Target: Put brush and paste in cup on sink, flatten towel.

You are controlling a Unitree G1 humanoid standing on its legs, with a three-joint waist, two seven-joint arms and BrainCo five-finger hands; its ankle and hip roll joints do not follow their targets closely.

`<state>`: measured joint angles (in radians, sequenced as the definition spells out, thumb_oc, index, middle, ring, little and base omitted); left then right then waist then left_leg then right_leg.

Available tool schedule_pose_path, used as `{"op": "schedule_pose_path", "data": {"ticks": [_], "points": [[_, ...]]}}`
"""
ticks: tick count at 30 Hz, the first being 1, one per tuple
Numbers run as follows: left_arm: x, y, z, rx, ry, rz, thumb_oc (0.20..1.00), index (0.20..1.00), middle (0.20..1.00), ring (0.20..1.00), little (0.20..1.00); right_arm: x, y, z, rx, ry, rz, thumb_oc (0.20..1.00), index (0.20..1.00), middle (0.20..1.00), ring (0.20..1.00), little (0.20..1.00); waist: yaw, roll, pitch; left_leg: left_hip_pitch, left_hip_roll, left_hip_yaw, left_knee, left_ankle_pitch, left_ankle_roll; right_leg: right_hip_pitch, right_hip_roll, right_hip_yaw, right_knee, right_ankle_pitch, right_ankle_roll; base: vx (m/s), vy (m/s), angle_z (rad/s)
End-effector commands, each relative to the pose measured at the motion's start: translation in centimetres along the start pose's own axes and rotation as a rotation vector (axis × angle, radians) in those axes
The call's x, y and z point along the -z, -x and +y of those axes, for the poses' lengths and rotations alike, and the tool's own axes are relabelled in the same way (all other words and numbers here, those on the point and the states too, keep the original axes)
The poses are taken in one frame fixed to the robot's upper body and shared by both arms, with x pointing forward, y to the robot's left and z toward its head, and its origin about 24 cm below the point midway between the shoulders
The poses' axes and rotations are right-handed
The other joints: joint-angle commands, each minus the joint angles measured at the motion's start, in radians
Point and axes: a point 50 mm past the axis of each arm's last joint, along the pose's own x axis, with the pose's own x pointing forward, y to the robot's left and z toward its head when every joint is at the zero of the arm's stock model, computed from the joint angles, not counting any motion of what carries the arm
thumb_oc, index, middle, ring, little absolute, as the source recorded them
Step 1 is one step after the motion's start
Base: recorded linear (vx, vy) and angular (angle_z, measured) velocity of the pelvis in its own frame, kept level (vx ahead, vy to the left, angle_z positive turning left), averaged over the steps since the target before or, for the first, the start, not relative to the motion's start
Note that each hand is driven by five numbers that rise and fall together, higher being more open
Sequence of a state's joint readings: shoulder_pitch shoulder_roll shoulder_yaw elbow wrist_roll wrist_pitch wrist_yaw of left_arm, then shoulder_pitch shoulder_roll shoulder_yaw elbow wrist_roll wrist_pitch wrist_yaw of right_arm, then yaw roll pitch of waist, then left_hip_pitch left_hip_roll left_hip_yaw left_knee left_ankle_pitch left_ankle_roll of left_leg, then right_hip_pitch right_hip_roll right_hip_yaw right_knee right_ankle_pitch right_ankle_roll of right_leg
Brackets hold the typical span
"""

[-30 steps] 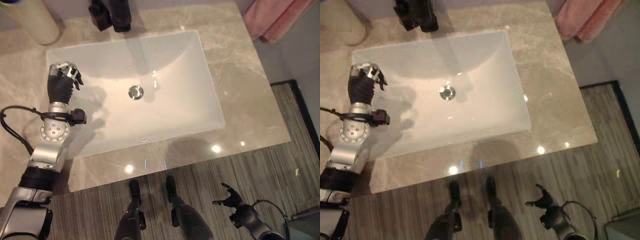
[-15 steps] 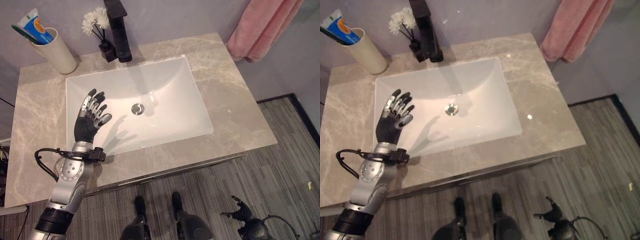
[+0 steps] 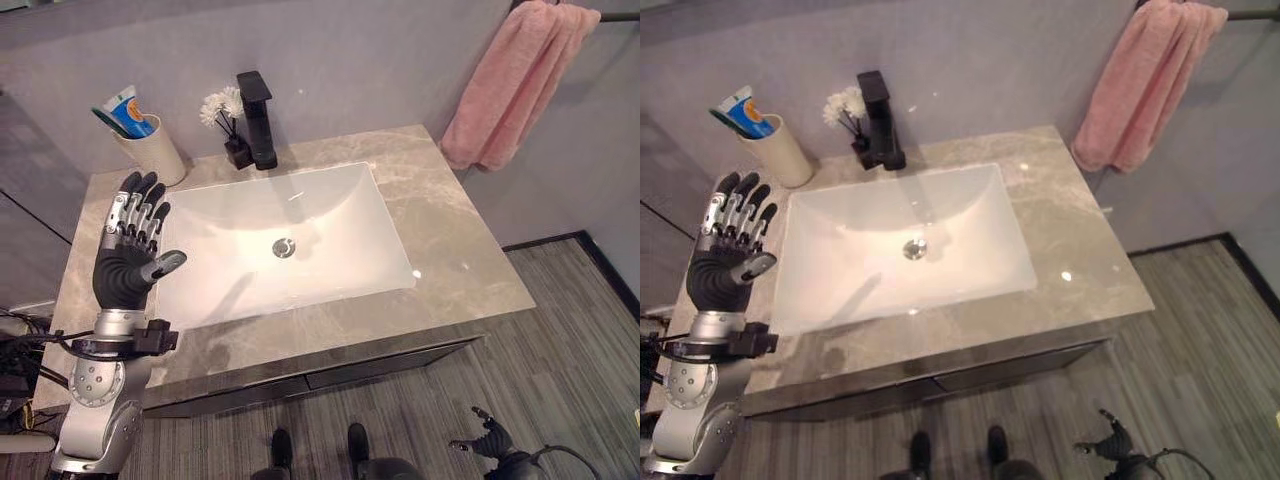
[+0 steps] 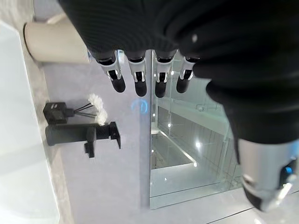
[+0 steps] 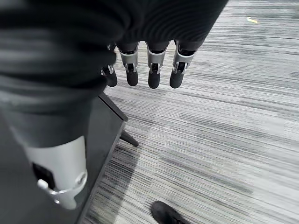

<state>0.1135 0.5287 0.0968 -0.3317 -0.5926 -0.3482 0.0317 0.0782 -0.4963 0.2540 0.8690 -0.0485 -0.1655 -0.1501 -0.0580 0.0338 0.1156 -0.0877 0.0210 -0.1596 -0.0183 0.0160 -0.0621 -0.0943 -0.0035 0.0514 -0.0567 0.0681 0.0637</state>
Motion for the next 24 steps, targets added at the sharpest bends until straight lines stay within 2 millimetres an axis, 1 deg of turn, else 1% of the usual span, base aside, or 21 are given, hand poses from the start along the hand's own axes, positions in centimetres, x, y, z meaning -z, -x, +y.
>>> {"op": "schedule_pose_path", "data": {"ticks": [1,4,5,6,7,8,9,10,11,12,13,14,15,16,17,18,19,21,22,23,24], "points": [[-2.3,-1.4,-1.5,0.096,0.062,-0.171,1.0,1.0,1.0,1.0,1.0,-2.7,-0.6,-1.6,0.085,-0.113,-0.125,1.0,1.0,1.0,1.0,1.0,-0.034,-0.057,-0.01,0.015,-0.111,-0.035,0.141,-0.143,0.047,-0.056,-0.034,0.118,0.072,-0.021,0.049,-0.11,0.187,-0.36],[-2.1,-1.7,-2.5,0.158,0.073,-0.165,1.0,1.0,1.0,1.0,1.0,-5.3,-0.4,-2.6,0.135,-0.199,-0.252,1.0,1.0,1.0,1.0,1.0,-0.057,-0.061,-0.002,0.005,-0.146,-0.007,0.149,-0.154,0.07,-0.107,-0.046,0.167,0.072,0.033,0.093,-0.16,0.219,-0.32],[-2.0,-1.9,-2.8,0.179,0.08,-0.163,1.0,1.0,1.0,1.0,1.0,-6.0,-0.3,-3.0,0.153,-0.223,-0.289,1.0,1.0,1.0,1.0,1.0,-0.057,-0.067,0.002,-0.003,-0.153,0.021,0.148,-0.155,0.075,-0.133,-0.049,0.188,0.066,0.062,0.113,-0.14,0.146,-0.85],[-2.0,-1.9,-2.9,0.179,0.08,-0.163,1.0,1.0,1.0,1.0,1.0,-6.0,-0.3,-3.0,0.154,-0.224,-0.289,1.0,1.0,1.0,1.0,1.0,-0.055,-0.067,0.001,-0.003,-0.153,0.023,0.149,-0.155,0.075,-0.134,-0.048,0.19,0.066,0.062,0.114,-0.2,0.179,-1.11],[-1.8,-1.9,-3.0,0.197,0.09,-0.153,1.0,1.0,1.0,1.0,1.0,-7.1,0.1,-3.7,0.181,-0.244,-0.349,1.0,1.0,1.0,1.0,1.0,-0.06,-0.073,0.007,-0.009,-0.152,0.074,0.138,-0.15,0.082,-0.17,-0.05,0.201,0.054,0.098,0.144,-0.16,0.156,-0.89],[-1.5,-1.8,-2.8,0.189,0.085,-0.141,1.0,1.0,1.0,1.0,1.0,-7.6,0.4,-3.9,0.191,-0.253,-0.382,1.0,1.0,1.0,1.0,1.0,-0.061,-0.073,0.014,-0.004,-0.139,0.109,0.128,-0.151,0.087,-0.186,-0.052,0.174,0.049,0.104,0.153,-0.21,0.183,-0.99],[-1.2,-1.7,-2.7,0.18,0.074,-0.123,1.0,1.0,1.0,1.0,1.0,-7.6,0.5,-4.1,0.203,-0.26,-0.387,1.0,1.0,1.0,1.0,1.0,-0.056,-0.077,0.022,0.002,-0.127,0.144,0.112,-0.142,0.09,-0.206,-0.061,0.131,0.047,0.107,0.153,-0.13,0.107,-1.24],[-1.0,-1.7,-2.6,0.175,0.066,-0.111,1.0,1.0,1.0,1.0,1.0,-7.9,0.6,-4.2,0.212,-0.256,-0.401,1.0,1.0,1.0,1.0,1.0,-0.048,-0.071,0.035,0.01,-0.108,0.175,0.109,-0.142,0.091,-0.223,-0.07,0.052,0.061,0.093,0.145,-0.17,0.083,-1.79],[-0.7,-1.7,-2.6,0.171,0.055,-0.098,1.0,1.0,1.0,1.0,1.0,-8.0,0.8,-4.4,0.225,-0.251,-0.411,1.0,1.0,1.0,1.0,1.0,-0.045,-0.068,0.047,0.012,-0.095,0.198,0.099,-0.126,0.093,-0.233,-0.082,-0.007,0.09,0.071,0.136,-0.18,0.08,-2.2],[-0.5,-1.7,-2.5,0.17,0.053,-0.087,1.0,1.0,1.0,1.0,1.0,-7.9,1.0,-4.4,0.229,-0.25,-0.414,1.0,1.0,1.0,1.0,1.0,-0.049,-0.067,0.052,0.016,-0.085,0.222,0.083,-0.112,0.094,-0.23,-0.083,-0.024,0.116,0.056,0.129,-0.25,0.062,-1.72],[0.1,-1.7,-2.7,0.19,0.054,-0.057,1.0,1.0,1.0,1.0,1.0,-6.8,1.2,-4.4,0.241,-0.246,-0.376,1.0,1.0,1.0,1.0,1.0,-0.049,-0.058,0.057,0.025,-0.061,0.268,0.054,-0.093,0.094,-0.205,-0.085,-0.052,0.176,0.016,0.117,-0.19,0.035,-1.35],[0.1,-1.7,-2.7,0.191,0.054,-0.057,1.0,1.0,1.0,1.0,1.0,-6.8,1.2,-4.4,0.241,-0.247,-0.377,1.0,1.0,1.0,1.0,1.0,-0.047,-0.06,0.056,0.023,-0.063,0.27,0.052,-0.089,0.094,-0.208,-0.086,-0.05,0.174,0.02,0.117,-0.17,0.002,-0.7],[0.4,-1.6,-3.0,0.202,0.059,-0.04,1.0,1.0,1.0,1.0,1.0,-6.4,1.2,-4.6,0.253,-0.246,-0.36,1.0,1.0,1.0,1.0,1.0,-0.043,-0.057,0.053,0.027,-0.054,0.288,0.037,-0.083,0.095,-0.189,-0.094,-0.07,0.189,0.005,0.111,-0.15,-0.014,-1.24],[1.2,-1.5,-3.6,0.226,0.072,0.003,1.0,1.0,1.0,1.0,1.0,-6.0,1.1,-4.5,0.262,-0.229,-0.337,1.0,1.0,1.0,1.0,1.0,-0.032,-0.044,0.047,0.03,-0.032,0.335,0.022,-0.071,0.094,-0.142,-0.122,-0.139,0.247,-0.04,0.098,-0.2,-0.021,-1.19],[1.8,-1.4,-3.7,0.232,0.076,0.03,1.0,1.0,1.0,1.0,1.0,-5.9,1.0,-4.4,0.264,-0.223,-0.326,1.0,1.0,1.0,1.0,1.0,-0.025,-0.041,0.04,0.031,-0.023,0.363,0.015,-0.064,0.092,-0.115,-0.135,-0.176,0.261,-0.055,0.096,-0.2,-0.028,-1.22],[2.1,-1.3,-3.8,0.231,0.07,0.05,1.0,1.0,1.0,1.0,1.0,-6.2,1.0,-4.4,0.271,-0.225,-0.334,1.0,1.0,1.0,1.0,1.0,-0.011,-0.037,0.033,0.027,-0.007,0.402,0.017,-0.058,0.092,-0.09,-0.158,-0.237,0.297,-0.077,0.091,-0.13,-0.036,-0.82],[2.5,-1.3,-3.8,0.236,0.061,0.065,1.0,1.0,1.0,1.0,1.0,-6.4,1.0,-4.4,0.269,-0.227,-0.343,1.0,1.0,1.0,1.0,1.0,-0.006,-0.038,0.028,0.028,0.0,0.431,0.017,-0.056,0.092,-0.072,-0.171,-0.267,0.311,-0.086,0.091,-0.13,-0.049,-1.05],[3.3,-0.9,-3.8,0.233,0.051,0.108,1.0,1.0,1.0,1.0,1.0,-6.8,1.1,-4.0,0.259,-0.221,-0.359,1.0,1.0,1.0,1.0,1.0,-0.003,-0.047,0.014,0.034,0.014,0.502,0.018,-0.053,0.091,-0.03,-0.179,-0.299,0.307,-0.088,0.104,-0.13,-0.093,-1.29],[3.6,-0.6,-3.8,0.226,0.051,0.122,1.0,1.0,1.0,1.0,1.0,-6.8,1.2,-4.0,0.257,-0.222,-0.361,1.0,1.0,1.0,1.0,1.0,0.001,-0.057,0.005,0.031,0.016,0.528,0.023,-0.056,0.09,0.002,-0.173,-0.302,0.261,-0.09,0.109,-0.09,-0.093,-1.23],[3.7,-0.6,-3.8,0.226,0.051,0.123,1.0,1.0,1.0,1.0,1.0,-6.7,1.2,-4.0,0.257,-0.222,-0.361,1.0,1.0,1.0,1.0,1.0,0.003,-0.057,0.006,0.033,0.017,0.53,0.023,-0.057,0.089,0.005,-0.171,-0.301,0.256,-0.088,0.109,0.01,-0.128,-1.18],[4.5,0.1,-3.4,0.194,0.058,0.164,1.0,1.0,1.0,1.0,1.0,-6.6,1.4,-3.9,0.253,-0.223,-0.363,1.0,1.0,1.0,1.0,1.0,-0.006,-0.061,-0.001,0.053,0.025,0.554,0.021,-0.073,0.08,0.011,-0.151,-0.265,0.216,-0.112,0.111,0.06,-0.141,-1.02]]}}
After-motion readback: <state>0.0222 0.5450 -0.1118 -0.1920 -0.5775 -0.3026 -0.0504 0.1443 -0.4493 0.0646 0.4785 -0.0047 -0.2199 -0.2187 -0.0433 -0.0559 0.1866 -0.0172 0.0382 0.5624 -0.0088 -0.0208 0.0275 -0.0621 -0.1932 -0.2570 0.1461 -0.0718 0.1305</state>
